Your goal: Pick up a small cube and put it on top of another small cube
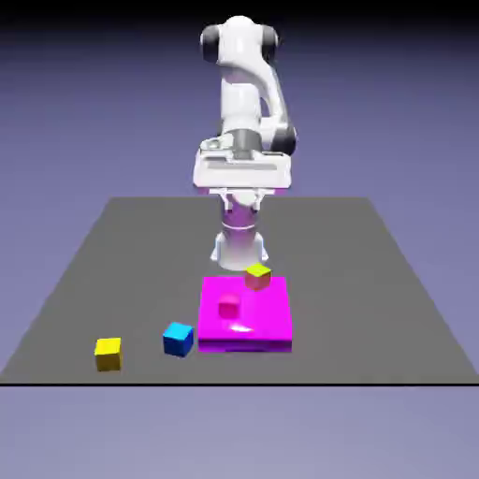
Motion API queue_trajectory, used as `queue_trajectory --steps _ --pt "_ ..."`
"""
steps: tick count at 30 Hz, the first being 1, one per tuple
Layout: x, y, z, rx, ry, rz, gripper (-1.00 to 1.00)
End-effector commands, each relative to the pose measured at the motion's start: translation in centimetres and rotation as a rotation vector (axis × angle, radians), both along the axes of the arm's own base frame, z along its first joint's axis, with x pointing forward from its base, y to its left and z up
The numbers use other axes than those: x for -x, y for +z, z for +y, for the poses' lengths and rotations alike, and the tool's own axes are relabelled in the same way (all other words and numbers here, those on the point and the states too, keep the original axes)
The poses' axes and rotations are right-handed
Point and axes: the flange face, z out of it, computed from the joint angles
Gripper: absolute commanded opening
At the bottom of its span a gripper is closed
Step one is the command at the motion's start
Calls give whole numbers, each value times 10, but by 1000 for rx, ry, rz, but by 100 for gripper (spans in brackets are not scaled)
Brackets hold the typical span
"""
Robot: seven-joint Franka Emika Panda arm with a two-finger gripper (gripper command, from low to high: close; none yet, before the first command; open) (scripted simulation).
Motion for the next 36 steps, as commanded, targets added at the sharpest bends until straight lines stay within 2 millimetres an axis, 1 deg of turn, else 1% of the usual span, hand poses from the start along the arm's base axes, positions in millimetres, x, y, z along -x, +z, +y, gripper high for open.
queue_trajectory --steps 1,5,9,15,20,24,28,35,36 --pt "-6 -12 -11 -45 -47 61 0" --pt "-23 -62 -53 -227 -231 298 0" --pt "-28 -114 -89 -411 -412 519 0" --pt "-22 -184 -133 -695 -672 805 0" --pt "-12 -234 -165 -938 -871 989 0" --pt "-5 -266 -190 -1134 -1013 1093 0" --pt "2 -293 -215 -1328 -1132 1156 0" --pt "9 -326 -264 -1643 -1264 1181 0" --pt "9 -327 -265 -1648 -1265 1180 0"
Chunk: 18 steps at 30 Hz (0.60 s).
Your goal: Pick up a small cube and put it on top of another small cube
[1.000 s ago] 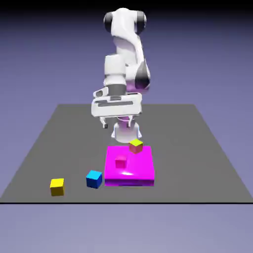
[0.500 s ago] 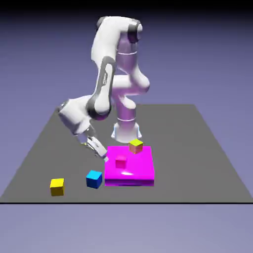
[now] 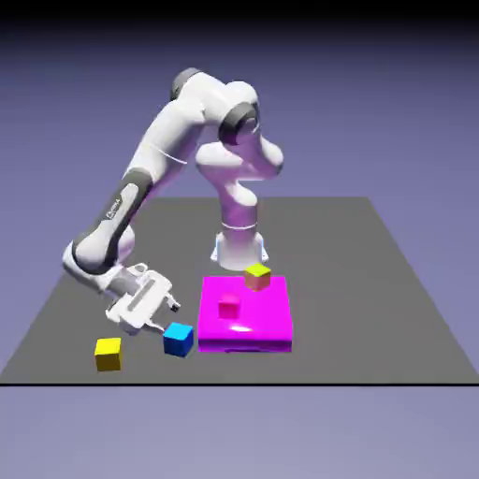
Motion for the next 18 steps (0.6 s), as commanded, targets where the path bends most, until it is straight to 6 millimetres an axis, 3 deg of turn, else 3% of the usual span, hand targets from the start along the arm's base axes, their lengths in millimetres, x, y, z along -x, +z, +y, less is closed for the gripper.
queue_trajectory --steps 1,3,4,5,6,9,18 --pt "0 0 0 0 0 0 0" --pt "-12 -35 34 0 0 -1 0" --pt "-15 -43 42 0 0 0 0" --pt "-15 -43 42 0 0 0 -100" --pt "-15 -43 42 0 0 0 -100" --pt "-2 2 -6 0 -17 1 -100" --pt "-14 49 -124 1 -317 1 -100"
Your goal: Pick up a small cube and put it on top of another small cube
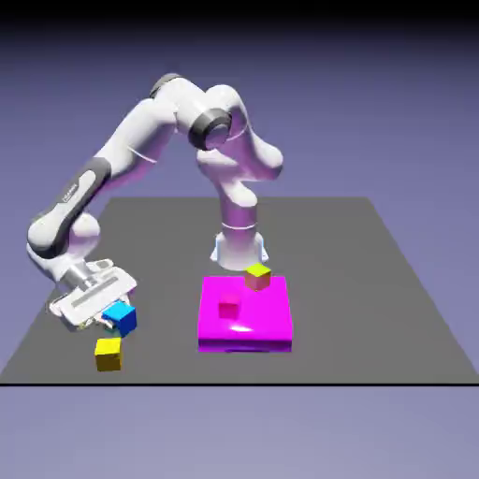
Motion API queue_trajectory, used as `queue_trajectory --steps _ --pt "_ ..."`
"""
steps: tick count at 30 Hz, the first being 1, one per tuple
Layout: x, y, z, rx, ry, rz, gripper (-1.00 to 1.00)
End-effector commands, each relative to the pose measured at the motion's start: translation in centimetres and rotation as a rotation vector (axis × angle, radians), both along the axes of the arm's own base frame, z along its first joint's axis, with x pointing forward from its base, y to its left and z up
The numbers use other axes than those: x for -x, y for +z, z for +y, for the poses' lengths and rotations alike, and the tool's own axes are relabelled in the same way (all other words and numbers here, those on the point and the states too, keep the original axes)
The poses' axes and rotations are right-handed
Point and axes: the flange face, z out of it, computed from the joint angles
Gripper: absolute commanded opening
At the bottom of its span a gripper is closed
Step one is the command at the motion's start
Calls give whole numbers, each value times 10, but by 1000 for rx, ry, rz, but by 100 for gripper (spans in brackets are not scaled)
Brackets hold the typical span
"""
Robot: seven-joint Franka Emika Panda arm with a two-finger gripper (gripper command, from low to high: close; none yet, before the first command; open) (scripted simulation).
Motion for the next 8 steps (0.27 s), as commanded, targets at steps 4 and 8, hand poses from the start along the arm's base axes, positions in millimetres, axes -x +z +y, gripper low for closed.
queue_trajectory --steps 4,8 --pt "-27 -37 23 -1 -27 -1 -100" --pt "1 6 -11 -1 -27 -1 100"
